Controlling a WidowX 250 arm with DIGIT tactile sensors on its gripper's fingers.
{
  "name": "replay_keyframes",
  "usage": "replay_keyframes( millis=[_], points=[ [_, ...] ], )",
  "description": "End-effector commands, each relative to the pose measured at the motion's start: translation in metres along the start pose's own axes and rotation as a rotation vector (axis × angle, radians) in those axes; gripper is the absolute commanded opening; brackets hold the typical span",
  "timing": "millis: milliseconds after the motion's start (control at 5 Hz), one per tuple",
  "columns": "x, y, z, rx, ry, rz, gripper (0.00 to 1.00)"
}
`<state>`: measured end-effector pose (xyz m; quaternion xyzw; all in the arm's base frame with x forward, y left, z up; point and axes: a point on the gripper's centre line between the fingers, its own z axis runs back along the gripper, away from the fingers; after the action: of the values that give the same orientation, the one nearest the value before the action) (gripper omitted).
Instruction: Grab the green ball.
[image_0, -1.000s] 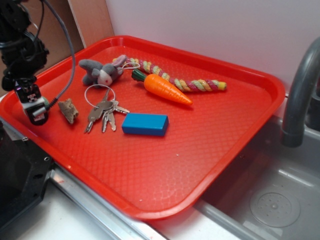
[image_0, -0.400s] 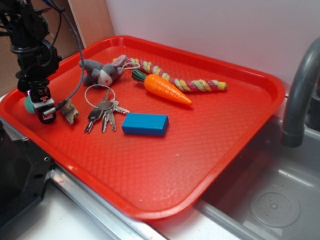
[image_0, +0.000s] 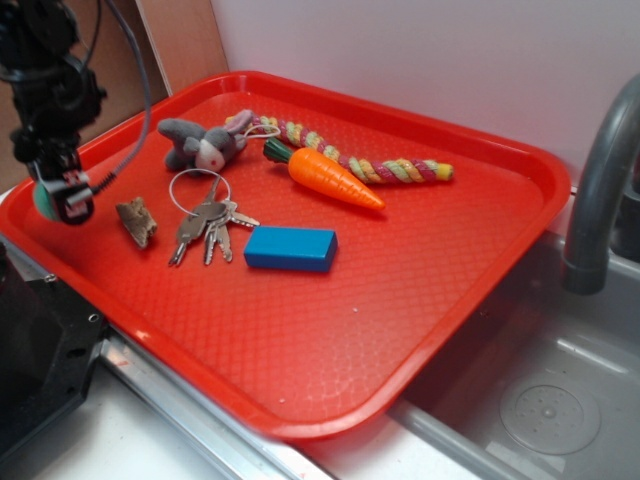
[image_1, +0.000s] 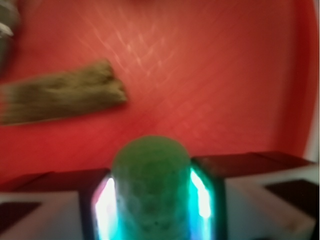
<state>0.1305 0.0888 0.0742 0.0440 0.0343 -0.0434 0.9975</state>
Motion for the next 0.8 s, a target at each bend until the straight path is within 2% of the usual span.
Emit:
replay_keyframes(
  millis=[0, 200, 400, 600],
  points=[
    [0.038, -0.043, 0.112, 0.058, -0.146, -0.038, 0.0],
    [0.066, -0.051, 0.136, 0.024, -0.082, -0.005, 0.0],
    [0.075, -0.053, 0.138, 0.005, -0.093, 0.035, 0.0],
    [0.07, -0.049, 0.137, -0.023, -0.112, 0.049, 0.0]
  ],
)
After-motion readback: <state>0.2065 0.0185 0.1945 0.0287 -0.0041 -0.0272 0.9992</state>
